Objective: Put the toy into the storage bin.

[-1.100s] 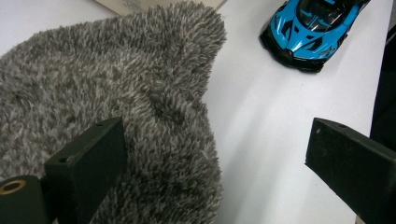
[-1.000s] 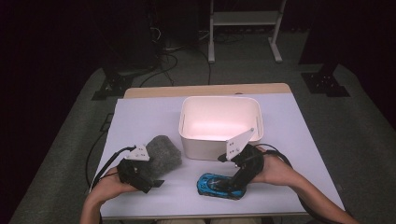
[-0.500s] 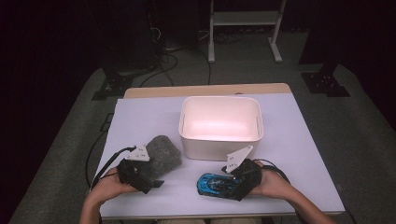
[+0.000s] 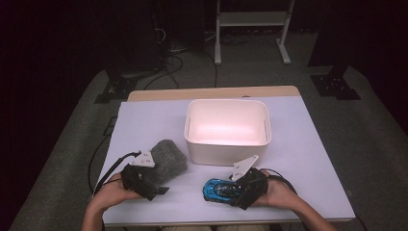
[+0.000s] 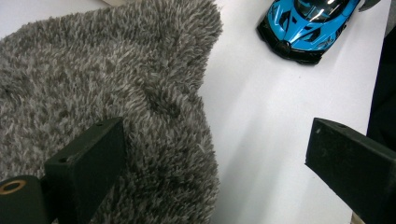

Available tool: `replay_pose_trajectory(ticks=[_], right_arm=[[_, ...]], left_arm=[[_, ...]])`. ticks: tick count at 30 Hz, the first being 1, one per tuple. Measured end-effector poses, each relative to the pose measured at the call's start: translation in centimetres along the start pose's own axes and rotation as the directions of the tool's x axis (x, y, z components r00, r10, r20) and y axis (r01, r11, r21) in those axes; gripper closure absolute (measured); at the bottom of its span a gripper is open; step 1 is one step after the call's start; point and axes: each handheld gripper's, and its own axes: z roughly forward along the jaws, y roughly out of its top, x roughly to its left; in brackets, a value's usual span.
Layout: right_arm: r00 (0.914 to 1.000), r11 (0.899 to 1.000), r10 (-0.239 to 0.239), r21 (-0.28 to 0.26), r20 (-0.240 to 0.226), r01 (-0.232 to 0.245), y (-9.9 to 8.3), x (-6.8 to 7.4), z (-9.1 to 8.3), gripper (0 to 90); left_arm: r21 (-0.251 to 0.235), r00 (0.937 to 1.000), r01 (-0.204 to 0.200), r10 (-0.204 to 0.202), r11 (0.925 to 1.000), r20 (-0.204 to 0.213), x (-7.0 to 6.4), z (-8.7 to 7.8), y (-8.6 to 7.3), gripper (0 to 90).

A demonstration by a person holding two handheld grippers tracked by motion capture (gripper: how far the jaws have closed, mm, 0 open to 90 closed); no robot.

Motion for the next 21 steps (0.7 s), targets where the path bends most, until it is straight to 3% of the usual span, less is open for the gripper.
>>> replay_pose_trajectory(ticks=[21], right_arm=[[0.9995,1.000,-0.019,0.005,0.026,0.019,-1.01,0.60,0.96,12.7]], left_arm=[[0.004,0.9999,-0.001,0.001,1.0000,0.011,-0.05,0.12,-0.11,4.4]])
